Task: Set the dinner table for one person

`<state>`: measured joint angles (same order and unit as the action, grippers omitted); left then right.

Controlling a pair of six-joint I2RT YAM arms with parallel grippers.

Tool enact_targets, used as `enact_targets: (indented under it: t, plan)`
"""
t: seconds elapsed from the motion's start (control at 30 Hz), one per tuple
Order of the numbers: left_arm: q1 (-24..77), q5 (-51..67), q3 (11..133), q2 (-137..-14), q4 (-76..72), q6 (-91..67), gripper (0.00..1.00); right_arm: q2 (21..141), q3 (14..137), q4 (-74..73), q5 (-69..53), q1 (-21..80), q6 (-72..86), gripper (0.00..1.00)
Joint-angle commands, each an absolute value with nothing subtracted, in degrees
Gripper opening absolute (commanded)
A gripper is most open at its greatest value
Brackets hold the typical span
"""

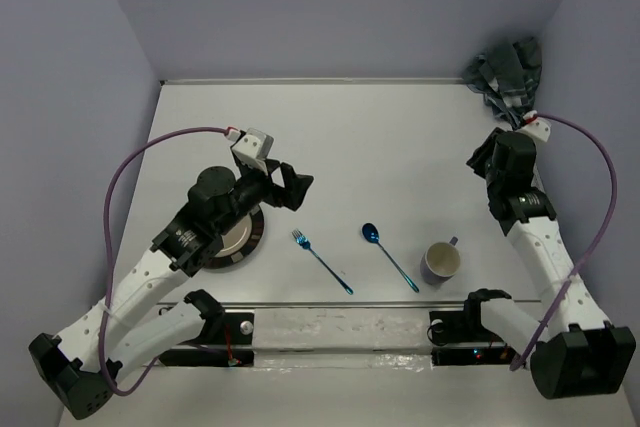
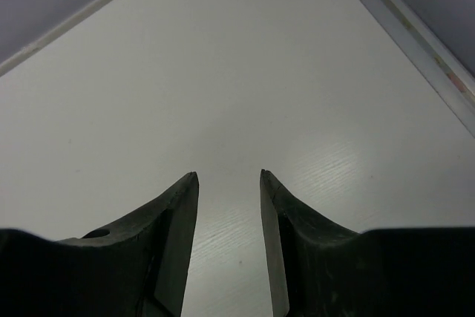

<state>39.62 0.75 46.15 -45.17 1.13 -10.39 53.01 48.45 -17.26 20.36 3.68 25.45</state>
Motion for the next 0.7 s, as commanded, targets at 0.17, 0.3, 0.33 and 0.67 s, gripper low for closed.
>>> enact_targets:
  t: [0.17,0.3,0.33,0.67]
  plan:
    - [38.8,2.7,45.1,-42.7,-2.3,-9.1,0.99,76.6,61.1,-0.6,27.0,-5.2,24.6,0.45]
    - [38.8,2.5,44.9,-42.5,-2.2,-9.1,0.99,91.6,69.1,1.9,23.2,-10.9,22.4,0.47]
    - [38.8,2.2,45.0,-42.5,-2.2,-9.0,0.99,93.9,70.6,1.9,22.2,-11.8,22.6,0.47]
    - [38.6,1.2,44.6,-43.9,-2.3,-8.4,0.99,115.8,86.7,4.5,13.8,-17.3,22.6,0.62]
